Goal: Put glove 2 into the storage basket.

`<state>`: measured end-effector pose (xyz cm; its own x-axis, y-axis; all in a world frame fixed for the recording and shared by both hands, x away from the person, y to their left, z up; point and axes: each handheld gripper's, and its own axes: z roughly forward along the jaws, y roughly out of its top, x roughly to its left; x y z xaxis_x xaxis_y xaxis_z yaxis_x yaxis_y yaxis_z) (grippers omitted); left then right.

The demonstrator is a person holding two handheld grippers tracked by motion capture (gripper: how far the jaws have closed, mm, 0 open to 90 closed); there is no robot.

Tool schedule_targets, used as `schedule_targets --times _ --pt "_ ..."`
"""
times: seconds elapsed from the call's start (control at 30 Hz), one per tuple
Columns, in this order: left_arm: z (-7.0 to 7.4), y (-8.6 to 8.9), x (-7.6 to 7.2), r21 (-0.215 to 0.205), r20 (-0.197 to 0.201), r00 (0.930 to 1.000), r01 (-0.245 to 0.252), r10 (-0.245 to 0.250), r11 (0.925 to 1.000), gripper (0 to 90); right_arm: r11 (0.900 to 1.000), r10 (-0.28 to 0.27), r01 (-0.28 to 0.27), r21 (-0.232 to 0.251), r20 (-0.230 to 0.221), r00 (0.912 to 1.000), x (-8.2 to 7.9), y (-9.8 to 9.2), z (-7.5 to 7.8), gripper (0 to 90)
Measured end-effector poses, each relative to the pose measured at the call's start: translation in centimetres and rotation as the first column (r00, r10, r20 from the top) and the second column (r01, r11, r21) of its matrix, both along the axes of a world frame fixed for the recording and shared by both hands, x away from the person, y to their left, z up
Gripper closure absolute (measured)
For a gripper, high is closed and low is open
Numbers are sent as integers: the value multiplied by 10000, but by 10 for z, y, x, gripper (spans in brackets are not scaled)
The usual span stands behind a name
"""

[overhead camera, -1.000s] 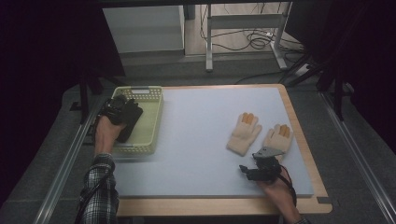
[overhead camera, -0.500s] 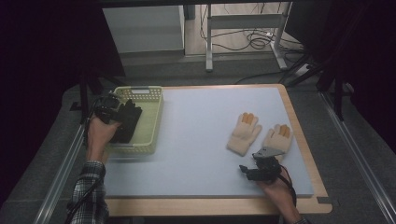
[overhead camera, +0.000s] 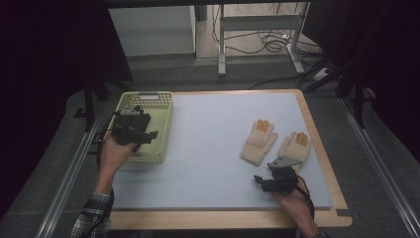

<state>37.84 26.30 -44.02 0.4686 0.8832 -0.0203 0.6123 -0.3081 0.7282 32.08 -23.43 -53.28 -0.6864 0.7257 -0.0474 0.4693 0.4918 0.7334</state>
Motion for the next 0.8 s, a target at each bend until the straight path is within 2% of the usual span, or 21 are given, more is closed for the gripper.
schedule_targets --times 0.03,0.07,0.1,0.2,0.33,0.43,0.63,0.8 --pt "1 -10 -8 -13 204 9993 309 -309 9995 0 10000 2 -2 1 3 10000 0 0 0 260" --pt "1 -10 -8 -13 204 9993 309 -309 9995 0 10000 2 -2 1 3 10000 0 0 0 260" --pt "1 -19 -16 -81 387 9976 586 -583 9982 0 10000 0 0 -4 6 10000 0 0 0 260" --pt "0 -28 -23 -220 504 9950 875 -863 9959 0 10000 1 -1 -3 7 10000 0 0 0 260" --pt "-5 -45 -38 -463 768 9870 1448 -1410 9884 0 10000 2 -2 -2 6 10000 0 0 0 260" --pt "-10 -59 -49 -630 986 9786 1874 -1807 9803 0 10000 -3 3 1 5 10000 0 0 0 260" --pt "-27 -85 -71 -535 1234 9594 2615 -2535 9637 0 10000 -4 4 2 11 10000 0 0 0 260" --pt "-47 -99 -84 -513 1194 9554 2777 -2701 9593 2 10000 -7 7 4 18 10000 0 0 0 259"
